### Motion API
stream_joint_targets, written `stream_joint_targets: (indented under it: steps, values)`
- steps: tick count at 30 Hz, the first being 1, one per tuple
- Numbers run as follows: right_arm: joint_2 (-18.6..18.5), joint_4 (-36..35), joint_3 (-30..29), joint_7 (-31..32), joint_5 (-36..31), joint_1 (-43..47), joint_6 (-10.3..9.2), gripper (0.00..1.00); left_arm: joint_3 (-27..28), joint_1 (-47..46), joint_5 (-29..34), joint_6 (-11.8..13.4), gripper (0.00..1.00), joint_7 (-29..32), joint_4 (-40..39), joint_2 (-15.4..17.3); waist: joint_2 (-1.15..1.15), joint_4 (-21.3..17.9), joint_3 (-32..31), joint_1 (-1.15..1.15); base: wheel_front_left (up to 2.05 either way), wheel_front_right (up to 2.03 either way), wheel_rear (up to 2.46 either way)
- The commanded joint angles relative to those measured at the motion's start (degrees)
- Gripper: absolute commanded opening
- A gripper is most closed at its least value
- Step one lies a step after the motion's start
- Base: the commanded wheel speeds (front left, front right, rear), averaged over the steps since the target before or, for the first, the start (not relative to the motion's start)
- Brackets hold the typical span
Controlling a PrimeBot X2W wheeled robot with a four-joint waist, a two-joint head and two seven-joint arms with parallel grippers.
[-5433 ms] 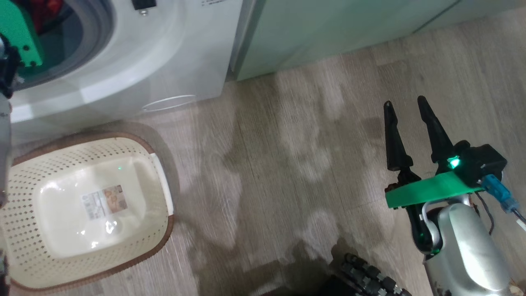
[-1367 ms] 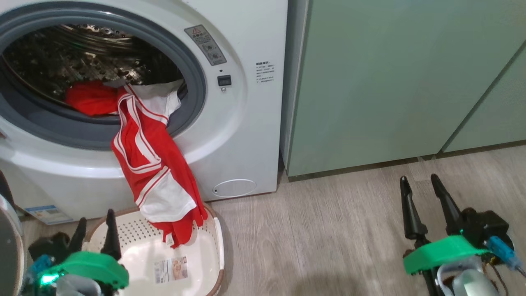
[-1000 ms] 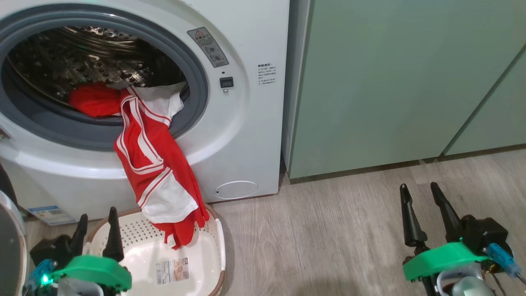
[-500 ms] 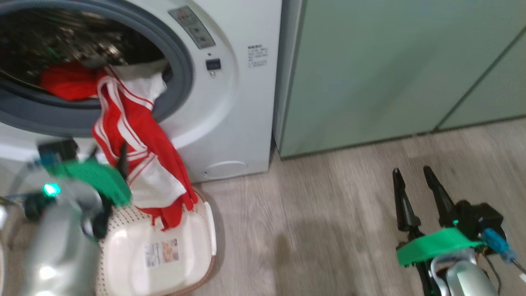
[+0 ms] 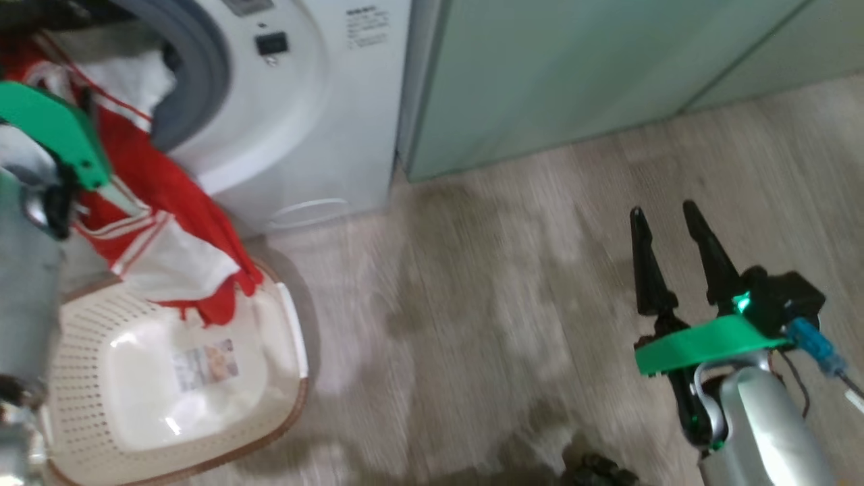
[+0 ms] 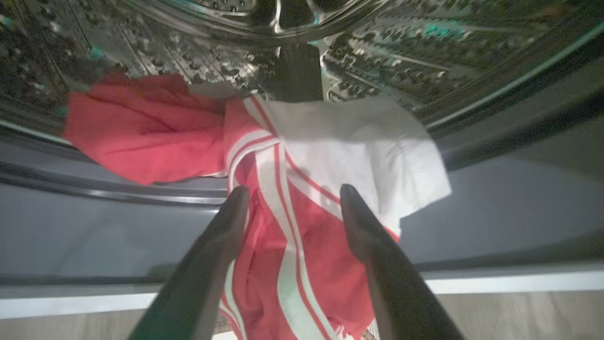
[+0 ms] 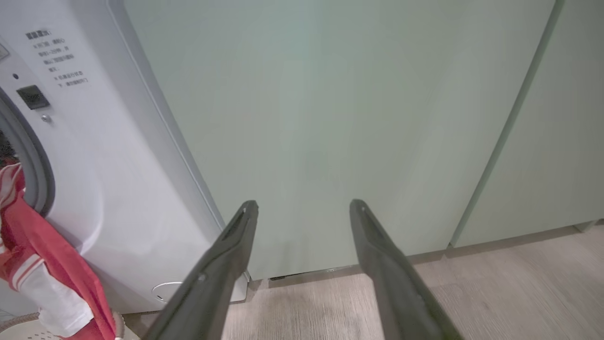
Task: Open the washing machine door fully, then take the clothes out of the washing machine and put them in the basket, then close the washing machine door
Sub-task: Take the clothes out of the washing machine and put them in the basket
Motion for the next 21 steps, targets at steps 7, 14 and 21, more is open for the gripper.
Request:
stream_joint_targets:
  steps: [7, 14, 21]
  values:
    - [0.6, -2.5, 1.0, -0.4, 0.8, -2.5, -0.04, 1.0, 0.0, -7.0, 1.6, 1.1, 1.0, 1.0, 7.9, 6.2, 0.0, -4.2, 6.1, 0.0, 0.0, 0.0, 0.0]
    - [0.7, -2.8, 0.0, -0.4, 0.9, -3.0, -0.04, 1.0, -2.0, -8.1, 3.0, 0.5, 0.0, 0.1, 12.8, 7.3, 0.0, -4.3, 7.2, 0.0, 0.0, 0.0, 0.0]
    - [0.8, -2.0, -0.5, -0.4, 0.1, -1.8, -0.04, 1.0, -3.6, -5.6, 2.9, -1.8, 0.0, -4.9, 14.0, 4.0, 0.0, -1.6, 3.5, 0.0, 0.0, 0.0, 0.0]
